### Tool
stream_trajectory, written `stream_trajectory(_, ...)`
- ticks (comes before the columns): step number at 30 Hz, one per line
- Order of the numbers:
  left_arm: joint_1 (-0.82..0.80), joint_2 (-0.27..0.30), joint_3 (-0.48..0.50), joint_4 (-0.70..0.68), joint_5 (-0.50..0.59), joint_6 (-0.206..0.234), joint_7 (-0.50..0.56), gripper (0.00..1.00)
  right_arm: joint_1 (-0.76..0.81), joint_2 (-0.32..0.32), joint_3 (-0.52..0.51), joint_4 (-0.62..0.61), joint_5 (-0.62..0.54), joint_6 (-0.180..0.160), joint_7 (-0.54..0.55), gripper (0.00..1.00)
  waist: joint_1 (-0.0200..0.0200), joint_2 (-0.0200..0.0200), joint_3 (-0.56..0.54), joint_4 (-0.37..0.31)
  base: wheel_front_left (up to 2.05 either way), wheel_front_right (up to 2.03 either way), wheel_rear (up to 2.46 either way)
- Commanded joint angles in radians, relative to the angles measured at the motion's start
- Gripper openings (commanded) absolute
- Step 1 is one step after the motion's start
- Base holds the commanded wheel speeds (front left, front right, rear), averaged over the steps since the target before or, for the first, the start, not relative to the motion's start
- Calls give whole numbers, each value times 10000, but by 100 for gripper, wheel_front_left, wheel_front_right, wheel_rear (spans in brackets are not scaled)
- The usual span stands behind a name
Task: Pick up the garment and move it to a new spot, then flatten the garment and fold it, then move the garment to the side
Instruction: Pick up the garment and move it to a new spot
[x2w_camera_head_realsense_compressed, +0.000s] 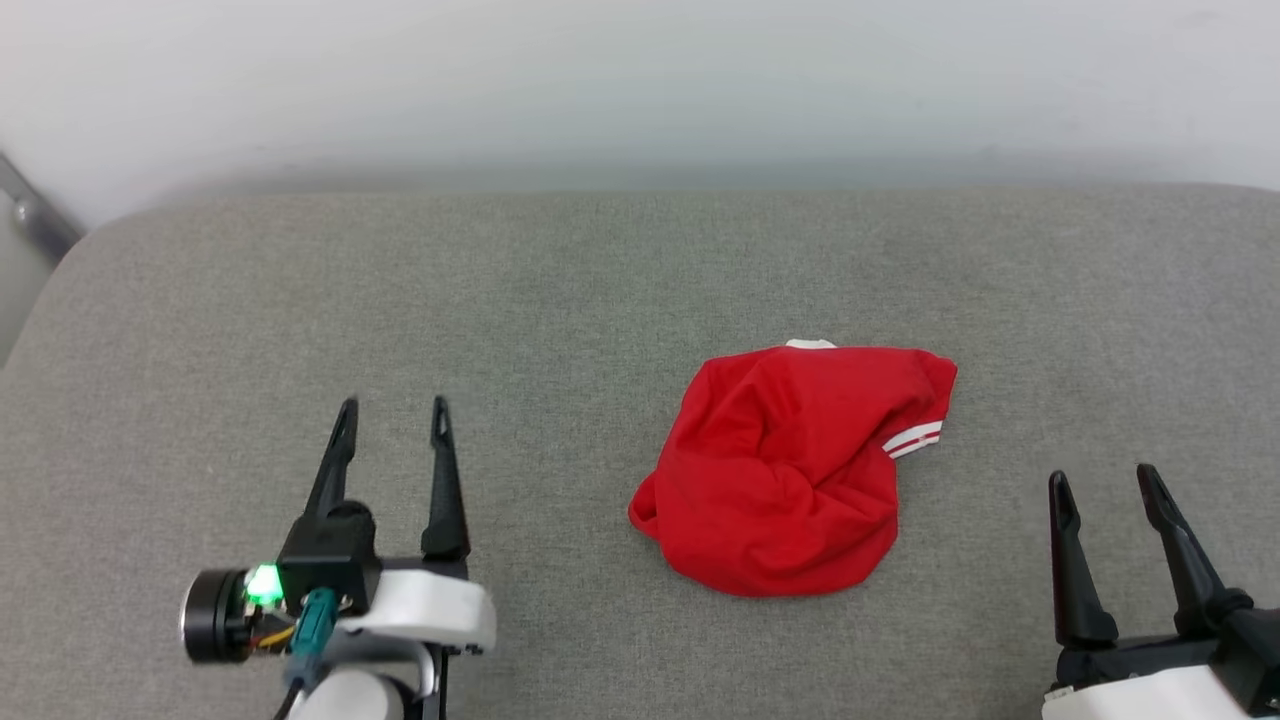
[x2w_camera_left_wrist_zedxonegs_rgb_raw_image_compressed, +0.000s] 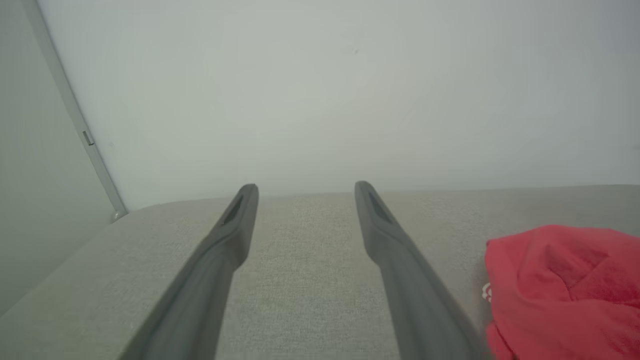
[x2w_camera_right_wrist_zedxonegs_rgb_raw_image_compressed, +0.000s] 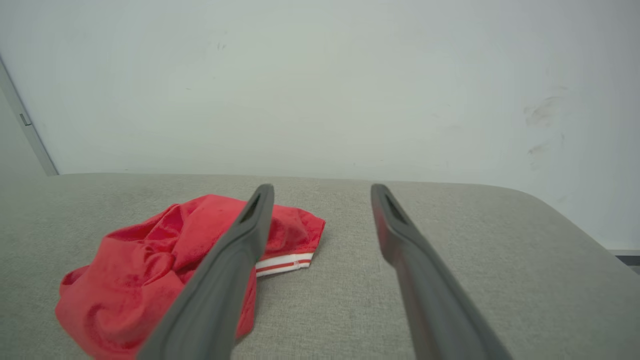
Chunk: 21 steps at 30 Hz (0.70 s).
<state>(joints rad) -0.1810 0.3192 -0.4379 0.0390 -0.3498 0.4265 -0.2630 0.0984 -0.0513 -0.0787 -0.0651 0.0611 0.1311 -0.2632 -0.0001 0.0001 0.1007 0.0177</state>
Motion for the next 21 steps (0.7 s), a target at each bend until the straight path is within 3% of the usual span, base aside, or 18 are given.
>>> stream_trajectory(1, 444, -216, 355, -33, 234, -190, -24, 100, 150, 21, 5, 11, 32, -7, -24, 100, 1, -1, -173, -20, 0, 0, 0)
stream_trajectory(8, 1876, -978, 1653, -174, 1071, -1165, -25, 100, 591, 21, -12, 83, 184, -7, -24, 100, 1, -1, -646, -33, 0, 0, 0)
stream_trajectory(21, 2966, -1905, 2820, 60, 2032, -2691, -25, 100, 1151, 21, 81, 294, 541, -7, -24, 100, 1, -1, -1001, 18, 0, 0, 0)
